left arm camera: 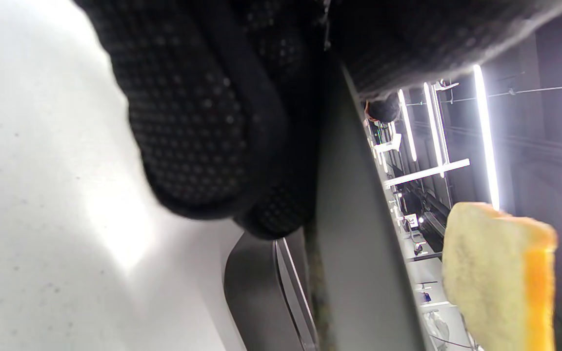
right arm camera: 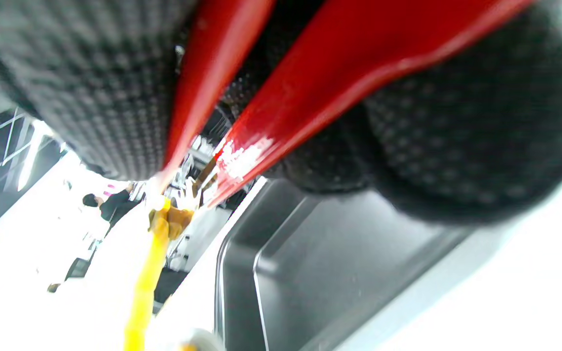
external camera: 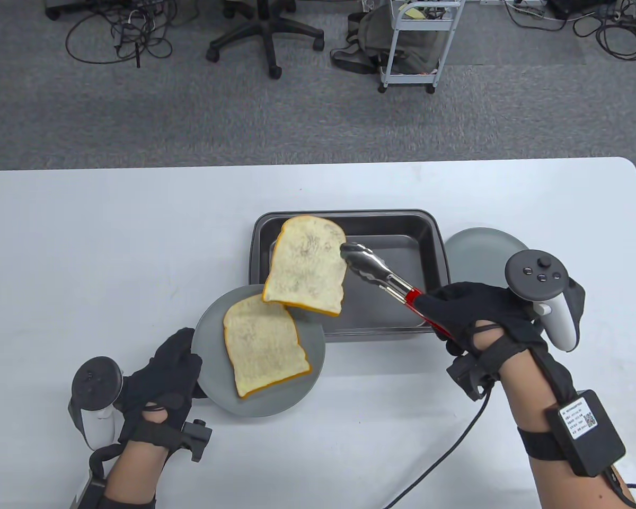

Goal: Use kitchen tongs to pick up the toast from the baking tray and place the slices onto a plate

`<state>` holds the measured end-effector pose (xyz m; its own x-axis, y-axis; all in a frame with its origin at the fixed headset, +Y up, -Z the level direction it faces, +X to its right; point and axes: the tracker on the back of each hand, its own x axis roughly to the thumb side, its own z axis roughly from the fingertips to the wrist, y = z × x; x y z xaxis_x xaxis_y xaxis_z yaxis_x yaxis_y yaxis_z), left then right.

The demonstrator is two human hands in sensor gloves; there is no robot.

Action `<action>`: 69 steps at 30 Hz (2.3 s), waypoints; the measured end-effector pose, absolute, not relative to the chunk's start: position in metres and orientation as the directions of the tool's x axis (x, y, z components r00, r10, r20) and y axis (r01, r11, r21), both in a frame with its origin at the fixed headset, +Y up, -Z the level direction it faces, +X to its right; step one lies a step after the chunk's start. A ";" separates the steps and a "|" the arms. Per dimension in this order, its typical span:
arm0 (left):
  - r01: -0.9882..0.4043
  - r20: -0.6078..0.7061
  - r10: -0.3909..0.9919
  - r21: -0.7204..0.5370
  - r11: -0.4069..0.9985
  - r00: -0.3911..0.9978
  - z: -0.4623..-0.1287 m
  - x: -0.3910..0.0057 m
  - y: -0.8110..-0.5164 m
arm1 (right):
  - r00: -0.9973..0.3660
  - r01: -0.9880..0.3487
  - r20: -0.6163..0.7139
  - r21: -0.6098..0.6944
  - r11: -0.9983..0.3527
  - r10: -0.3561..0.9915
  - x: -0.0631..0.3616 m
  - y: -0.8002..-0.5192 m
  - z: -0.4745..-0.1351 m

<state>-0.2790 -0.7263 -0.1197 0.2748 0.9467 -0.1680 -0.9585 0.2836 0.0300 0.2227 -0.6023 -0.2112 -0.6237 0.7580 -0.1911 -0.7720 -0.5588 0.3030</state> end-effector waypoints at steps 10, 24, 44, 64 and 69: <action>-0.957 -0.164 0.944 0.000 0.292 0.288 -0.117 -0.270 -0.728 | -0.773 -0.593 -0.086 0.450 -0.668 0.629 0.166 -0.629 -0.181; -0.955 -0.176 0.940 -0.003 0.296 0.292 -0.119 -0.269 -0.732 | -0.787 -0.572 -0.094 0.483 -0.663 0.610 0.170 -0.634 -0.180; -0.970 -0.160 0.959 0.027 0.243 0.236 -0.116 -0.274 -0.727 | -0.584 -0.759 -0.159 0.457 -0.465 0.796 0.225 -0.617 -0.169; -0.965 -0.142 0.957 0.039 0.261 0.253 -0.115 -0.276 -0.725 | -0.824 -0.401 -0.417 -0.046 -0.915 0.383 0.289 -0.654 -0.218; -0.965 -0.144 0.957 0.042 0.259 0.251 -0.116 -0.277 -0.724 | -0.833 -0.384 -0.432 0.003 -0.923 0.345 0.295 -0.673 -0.234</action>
<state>-0.2768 -0.7242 -0.1164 0.2509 0.9572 -0.1443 -0.9649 0.2592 0.0418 0.2950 -0.6734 -0.2345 -0.8331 0.3453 -0.4321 -0.3841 -0.9233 0.0028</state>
